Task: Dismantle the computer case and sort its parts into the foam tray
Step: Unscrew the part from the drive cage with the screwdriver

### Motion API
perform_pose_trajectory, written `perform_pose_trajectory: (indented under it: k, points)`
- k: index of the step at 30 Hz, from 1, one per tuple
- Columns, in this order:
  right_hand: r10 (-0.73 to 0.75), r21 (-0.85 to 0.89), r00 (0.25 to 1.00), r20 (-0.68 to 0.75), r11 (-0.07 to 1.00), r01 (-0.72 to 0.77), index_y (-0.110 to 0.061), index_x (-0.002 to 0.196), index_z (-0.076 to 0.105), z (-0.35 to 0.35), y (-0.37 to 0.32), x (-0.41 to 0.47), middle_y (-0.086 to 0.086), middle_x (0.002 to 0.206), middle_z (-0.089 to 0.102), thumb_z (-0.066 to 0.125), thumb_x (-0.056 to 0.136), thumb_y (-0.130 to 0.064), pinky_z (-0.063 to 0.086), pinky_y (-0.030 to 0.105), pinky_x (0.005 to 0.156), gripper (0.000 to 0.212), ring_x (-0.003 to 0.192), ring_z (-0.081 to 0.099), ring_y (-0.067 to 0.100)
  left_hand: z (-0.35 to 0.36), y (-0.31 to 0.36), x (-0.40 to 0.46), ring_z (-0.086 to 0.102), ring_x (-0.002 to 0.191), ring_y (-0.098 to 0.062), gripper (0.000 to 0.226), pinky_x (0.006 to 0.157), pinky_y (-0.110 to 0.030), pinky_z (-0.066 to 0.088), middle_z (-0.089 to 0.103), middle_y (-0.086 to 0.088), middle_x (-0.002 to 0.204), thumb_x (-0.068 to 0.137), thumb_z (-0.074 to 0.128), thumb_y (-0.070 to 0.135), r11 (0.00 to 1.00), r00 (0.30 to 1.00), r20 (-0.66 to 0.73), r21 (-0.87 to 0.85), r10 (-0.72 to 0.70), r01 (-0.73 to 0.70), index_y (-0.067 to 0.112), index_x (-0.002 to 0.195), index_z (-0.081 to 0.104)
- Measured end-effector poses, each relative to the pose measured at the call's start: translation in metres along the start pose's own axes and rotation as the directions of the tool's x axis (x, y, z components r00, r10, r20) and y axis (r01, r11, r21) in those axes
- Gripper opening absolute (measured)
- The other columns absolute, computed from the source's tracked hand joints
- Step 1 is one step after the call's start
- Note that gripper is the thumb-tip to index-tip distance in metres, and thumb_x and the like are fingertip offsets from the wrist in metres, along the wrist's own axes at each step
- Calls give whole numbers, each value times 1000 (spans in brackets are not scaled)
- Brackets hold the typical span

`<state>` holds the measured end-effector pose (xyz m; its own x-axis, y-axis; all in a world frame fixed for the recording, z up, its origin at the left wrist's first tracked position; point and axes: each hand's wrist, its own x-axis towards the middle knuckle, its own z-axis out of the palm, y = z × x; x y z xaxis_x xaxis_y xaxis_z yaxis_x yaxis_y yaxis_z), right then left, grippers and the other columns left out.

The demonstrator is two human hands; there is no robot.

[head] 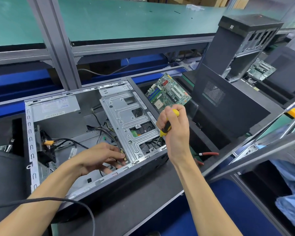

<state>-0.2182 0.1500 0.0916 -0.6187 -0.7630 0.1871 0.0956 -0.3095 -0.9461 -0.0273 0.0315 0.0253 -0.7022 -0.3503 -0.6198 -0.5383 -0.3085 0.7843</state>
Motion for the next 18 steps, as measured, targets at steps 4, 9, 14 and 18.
perform_pose_trajectory:
  k: [4, 9, 14, 18]
  points:
    - [10, -37, 1000, -6, 999, -10, -22, 94, 68, -3, 2, -1, 0, 77, 52, 44, 103, -35, 38, 32, 68, 29, 71, 47, 17, -1, -1, 1, 68, 78, -12, 14, 48, -20, 48, 75, -10, 94, 93, 69, 20, 1000, 1000, 0, -10, -3, 3, 7, 94, 72]
    - [43, 79, 999, -25, 996, -41, -12, 95, 44, -2, 5, 2, -4, 65, 41, 43, 104, -33, 34, 31, 62, 22, 60, 33, 17, -1, -3, 3, 69, 81, -13, 16, 47, -21, 48, 74, -11, 94, 93, 69, 17, 999, 1000, 7, -53, -8, 8, 3, 98, 70]
    - [20, -33, 999, -30, 999, -21, -18, 97, 64, -2, 5, 1, 0, 80, 59, 46, 103, -35, 43, 32, 71, 26, 74, 52, 17, 0, -6, 4, 69, 80, -14, 23, 45, -20, 48, 74, -12, 95, 93, 68, 17, 997, 1000, 1, -72, -4, 4, -3, 106, 67]
    - [54, 71, 998, -21, 996, -52, -16, 104, 67, 1, 4, 2, -2, 68, 47, 36, 105, -43, 36, 30, 65, 41, 64, 41, 15, 0, -6, 4, 68, 80, -14, 24, 46, -20, 47, 74, -13, 95, 94, 67, 18, 998, 1000, 2, -61, 14, -14, -3, 105, 66]
